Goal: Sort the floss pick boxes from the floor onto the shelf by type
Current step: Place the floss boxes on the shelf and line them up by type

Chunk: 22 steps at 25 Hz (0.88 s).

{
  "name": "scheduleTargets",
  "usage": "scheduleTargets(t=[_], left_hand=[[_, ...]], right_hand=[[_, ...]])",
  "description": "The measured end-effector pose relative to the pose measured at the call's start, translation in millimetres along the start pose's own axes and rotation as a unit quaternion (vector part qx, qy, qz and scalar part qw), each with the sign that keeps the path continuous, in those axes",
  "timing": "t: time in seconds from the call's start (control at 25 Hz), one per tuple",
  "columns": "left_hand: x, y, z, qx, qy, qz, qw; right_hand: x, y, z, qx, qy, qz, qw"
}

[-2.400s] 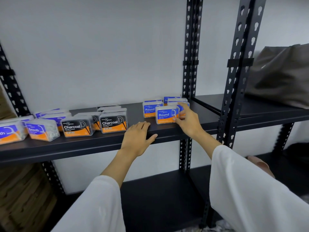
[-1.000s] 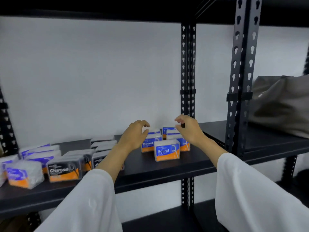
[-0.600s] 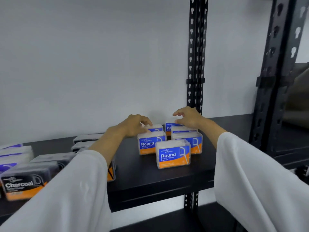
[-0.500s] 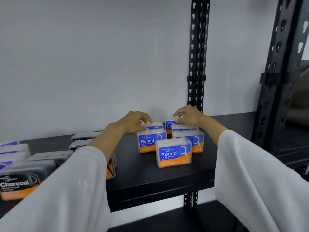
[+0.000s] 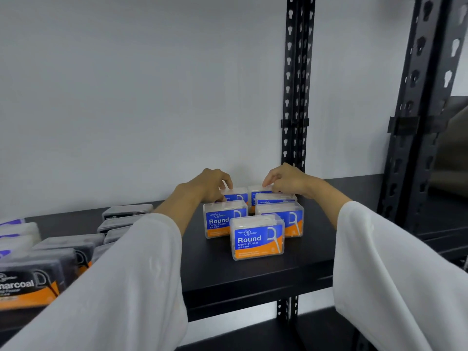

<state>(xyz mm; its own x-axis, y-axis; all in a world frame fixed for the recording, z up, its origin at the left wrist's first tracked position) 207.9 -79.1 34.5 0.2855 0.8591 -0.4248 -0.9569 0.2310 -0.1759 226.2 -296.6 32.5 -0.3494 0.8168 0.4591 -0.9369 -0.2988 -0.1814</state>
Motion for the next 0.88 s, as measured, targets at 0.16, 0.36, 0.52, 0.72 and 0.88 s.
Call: scheduleTargets(t=[0.16, 0.36, 0.52, 0.72, 0.88], left_hand=[[-1.7, 5.7, 1.9, -0.014, 0.022, -0.012, 1.000], [-18.6, 29.5, 7.1, -0.036, 0.078, -0.052, 0.995], [-22.6, 52.7, 13.8, 0.001, 0.106, -0.050, 0.993], [-23.1, 68.4, 16.0, 0.044, 0.077, -0.022, 0.996], [-22.4, 66.5, 9.9, 0.050, 0.027, -0.011, 0.998]], right_hand=[[-0.6, 5.6, -1.6, -0.016, -0.010, 0.001, 1.000], [0.0, 29.5, 2.7, -0.089, -0.017, 0.040, 0.995], [3.0, 51.7, 10.5, -0.077, -0.010, 0.043, 0.996], [5.0, 59.4, 9.8, -0.047, 0.037, 0.035, 0.998], [2.5, 56.4, 8.2, -0.058, 0.052, 0.042, 0.996]])
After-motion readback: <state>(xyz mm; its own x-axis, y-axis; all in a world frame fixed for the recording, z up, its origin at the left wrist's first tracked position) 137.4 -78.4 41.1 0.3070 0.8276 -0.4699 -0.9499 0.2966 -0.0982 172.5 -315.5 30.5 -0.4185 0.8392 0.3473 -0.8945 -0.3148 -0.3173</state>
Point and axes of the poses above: each hand's wrist, its own y-axis away from the middle knuckle, its own z-axis out of the back of the hand, x = y × z, the point moved 1 cm from there along -y, towards the middle knuckle, and after that the axes turned 10 degrees about y, right-handed, at the moved point
